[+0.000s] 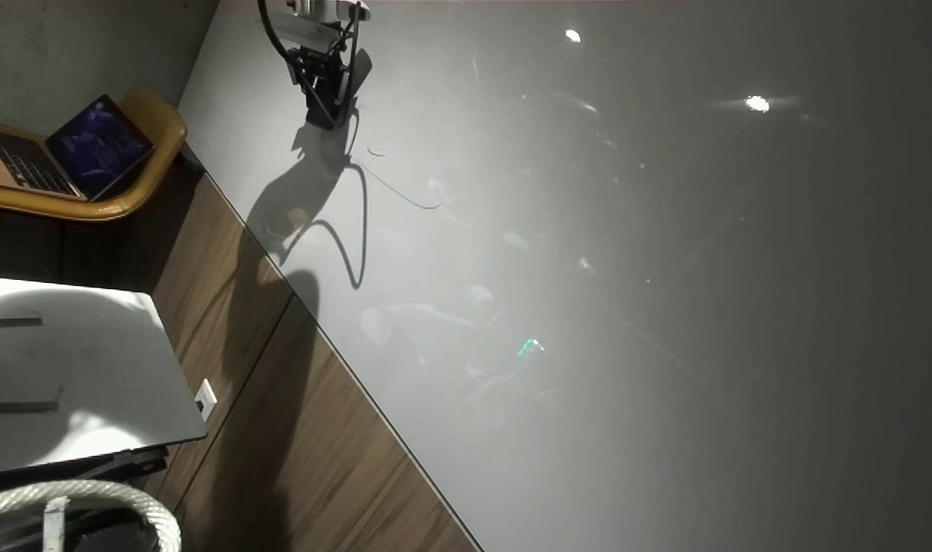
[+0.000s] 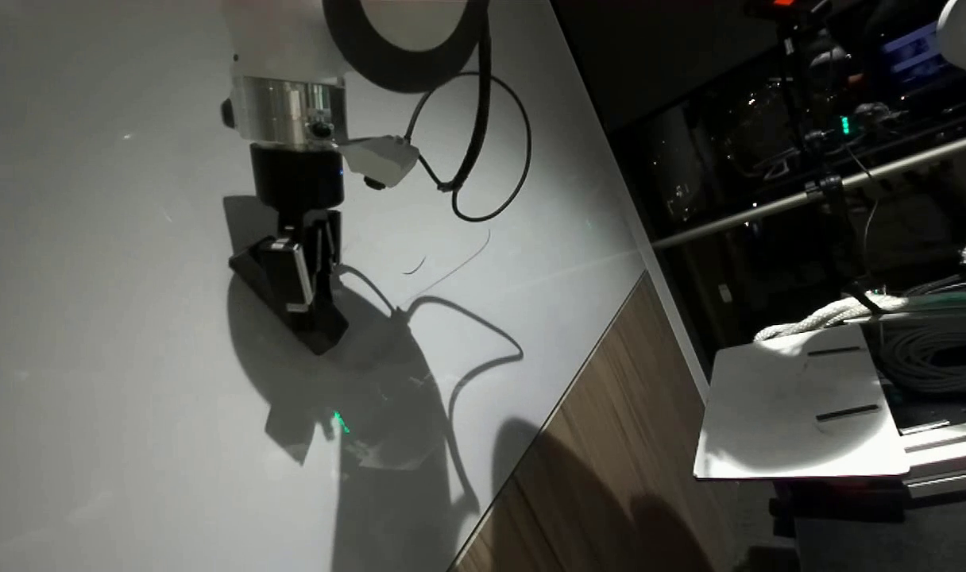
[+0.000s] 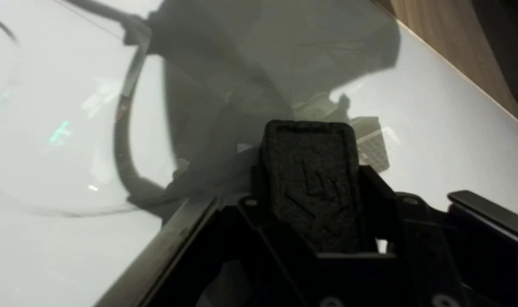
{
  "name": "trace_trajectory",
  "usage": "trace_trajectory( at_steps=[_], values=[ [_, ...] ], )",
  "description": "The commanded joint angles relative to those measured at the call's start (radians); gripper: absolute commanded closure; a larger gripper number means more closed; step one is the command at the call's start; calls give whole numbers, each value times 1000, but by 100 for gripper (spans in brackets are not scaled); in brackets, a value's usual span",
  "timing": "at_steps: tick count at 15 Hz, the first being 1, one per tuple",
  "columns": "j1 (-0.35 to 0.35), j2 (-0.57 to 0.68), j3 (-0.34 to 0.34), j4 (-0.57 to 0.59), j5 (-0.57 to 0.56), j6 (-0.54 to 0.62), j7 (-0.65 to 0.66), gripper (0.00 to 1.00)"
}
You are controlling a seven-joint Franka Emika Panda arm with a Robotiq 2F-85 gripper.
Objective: Use the eraser to wipe the whiteboard.
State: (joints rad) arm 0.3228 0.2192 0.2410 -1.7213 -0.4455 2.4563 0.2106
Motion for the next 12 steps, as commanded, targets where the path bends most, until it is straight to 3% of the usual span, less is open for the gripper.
trace_trajectory(
  at_steps=[1,7,12],
  values=[
    [45,177,-30,227,-32,-18,-42,71],
    [85,283,-68,392,-33,-204,-72,71],
    [90,210,-99,332,-98,-204,-73,71]
  ],
)
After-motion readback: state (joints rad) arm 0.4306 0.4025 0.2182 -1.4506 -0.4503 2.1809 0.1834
